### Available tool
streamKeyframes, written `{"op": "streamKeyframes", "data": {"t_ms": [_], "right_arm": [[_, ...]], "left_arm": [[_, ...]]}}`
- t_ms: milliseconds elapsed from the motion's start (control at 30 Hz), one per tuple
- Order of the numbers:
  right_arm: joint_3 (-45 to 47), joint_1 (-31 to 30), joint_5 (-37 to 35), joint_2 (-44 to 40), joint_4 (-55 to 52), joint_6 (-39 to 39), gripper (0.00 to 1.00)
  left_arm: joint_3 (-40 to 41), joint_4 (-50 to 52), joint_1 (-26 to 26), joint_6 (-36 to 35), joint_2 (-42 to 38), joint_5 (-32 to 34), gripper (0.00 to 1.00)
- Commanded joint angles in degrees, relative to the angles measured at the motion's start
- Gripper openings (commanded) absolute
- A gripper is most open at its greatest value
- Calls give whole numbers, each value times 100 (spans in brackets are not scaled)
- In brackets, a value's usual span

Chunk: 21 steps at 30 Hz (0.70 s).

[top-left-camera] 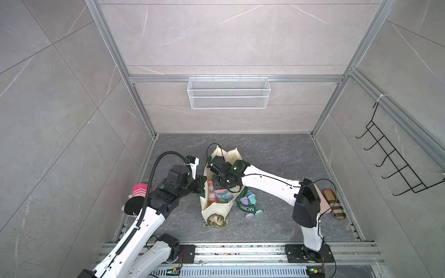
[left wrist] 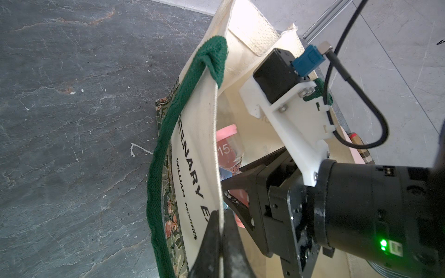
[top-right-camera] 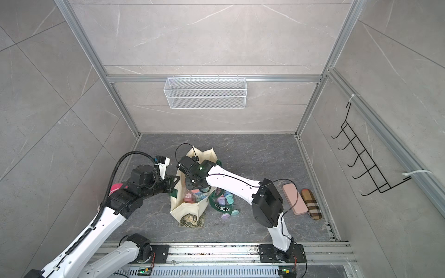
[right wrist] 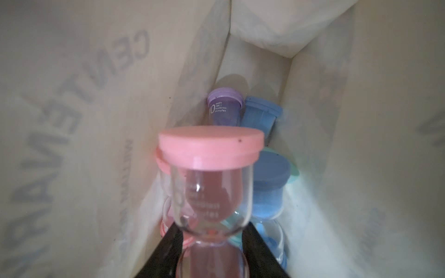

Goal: Put the hourglass into the canvas bag
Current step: Place the hourglass in the canvas bag.

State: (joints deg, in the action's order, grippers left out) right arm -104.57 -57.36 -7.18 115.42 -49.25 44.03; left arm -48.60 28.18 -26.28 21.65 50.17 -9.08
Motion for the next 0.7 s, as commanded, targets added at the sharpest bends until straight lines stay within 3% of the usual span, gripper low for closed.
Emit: {"op": "streamKeyframes", "data": {"t_ms": [0, 267, 433, 667], "right_arm": [[-219, -29, -18, -30, -31, 45, 52], [-299, -90, -104, -507, -100, -136, 58], [-312, -225, -746, -1274, -271, -329, 59], [380, -214, -2004, -2625, -632, -293, 59]], "left_arm": [[-65, -226, -30, -86, -138, -63, 0], [-71, -223, -20, -87, -122, -67, 0], [-70, -219, -26, -88, -117, -67, 0], [-70, -217, -27, -89, -111, -60, 0]]}}
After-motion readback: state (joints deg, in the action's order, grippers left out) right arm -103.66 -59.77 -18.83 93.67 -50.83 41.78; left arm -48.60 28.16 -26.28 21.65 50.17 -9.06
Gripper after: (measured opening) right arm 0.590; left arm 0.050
